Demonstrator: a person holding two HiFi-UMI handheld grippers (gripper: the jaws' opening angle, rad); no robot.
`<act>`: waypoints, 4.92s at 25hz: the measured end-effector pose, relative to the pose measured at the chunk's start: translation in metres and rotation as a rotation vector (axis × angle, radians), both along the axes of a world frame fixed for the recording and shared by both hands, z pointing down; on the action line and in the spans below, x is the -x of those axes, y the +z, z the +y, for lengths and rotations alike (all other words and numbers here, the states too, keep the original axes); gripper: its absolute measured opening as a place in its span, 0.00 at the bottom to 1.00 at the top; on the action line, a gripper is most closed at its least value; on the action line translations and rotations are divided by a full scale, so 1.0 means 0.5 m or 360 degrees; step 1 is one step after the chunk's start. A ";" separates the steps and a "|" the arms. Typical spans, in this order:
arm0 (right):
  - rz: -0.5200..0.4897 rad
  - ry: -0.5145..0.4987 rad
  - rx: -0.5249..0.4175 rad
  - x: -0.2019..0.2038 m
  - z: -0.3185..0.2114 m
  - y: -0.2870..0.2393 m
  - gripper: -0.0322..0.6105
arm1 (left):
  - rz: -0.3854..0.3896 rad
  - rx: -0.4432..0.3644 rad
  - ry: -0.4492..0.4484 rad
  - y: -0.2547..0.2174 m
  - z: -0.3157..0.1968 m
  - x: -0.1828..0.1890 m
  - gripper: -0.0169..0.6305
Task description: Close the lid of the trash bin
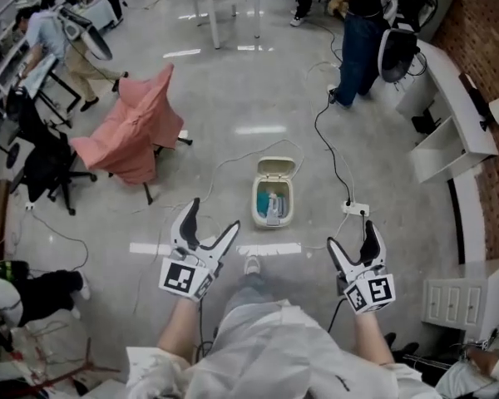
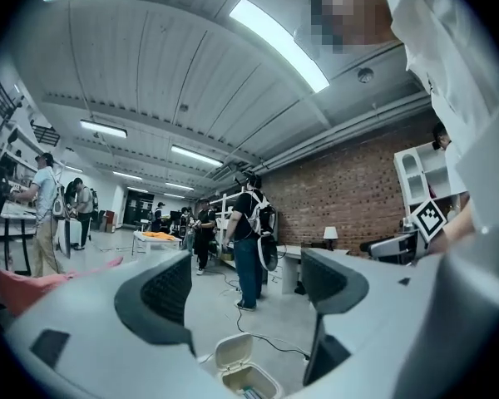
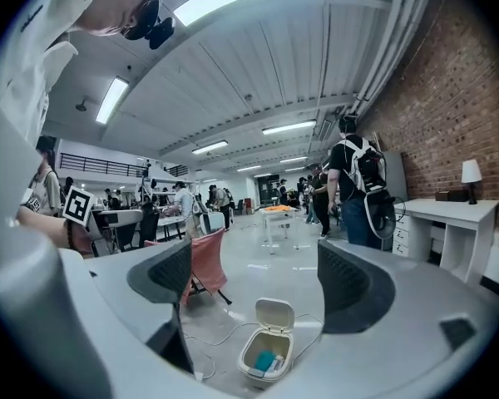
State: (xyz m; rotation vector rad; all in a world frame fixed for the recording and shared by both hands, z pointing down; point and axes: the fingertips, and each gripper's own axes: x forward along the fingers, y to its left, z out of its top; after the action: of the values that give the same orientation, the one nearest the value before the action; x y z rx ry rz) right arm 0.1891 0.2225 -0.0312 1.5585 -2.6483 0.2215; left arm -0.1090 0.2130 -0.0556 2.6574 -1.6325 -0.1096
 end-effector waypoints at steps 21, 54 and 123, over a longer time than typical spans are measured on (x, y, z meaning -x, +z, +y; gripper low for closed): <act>0.0028 -0.0123 0.0216 0.005 -0.353 0.150 0.77 | -0.0073 0.0296 0.0131 0.165 -0.387 -0.112 0.64; 0.0185 -0.0296 0.0353 0.103 -0.673 0.705 0.70 | -0.0156 0.0481 0.0064 0.746 -0.619 -0.120 0.53; 0.0466 -0.0167 0.0353 0.139 -0.773 1.012 0.19 | -0.0383 0.0412 0.0081 1.051 -0.731 -0.140 0.11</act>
State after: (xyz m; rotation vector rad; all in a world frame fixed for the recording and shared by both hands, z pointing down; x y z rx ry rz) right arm 0.1195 -0.1639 0.4747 1.2728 -2.3787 0.2501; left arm -0.0388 -0.1525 0.4697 2.5883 -1.5118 0.4093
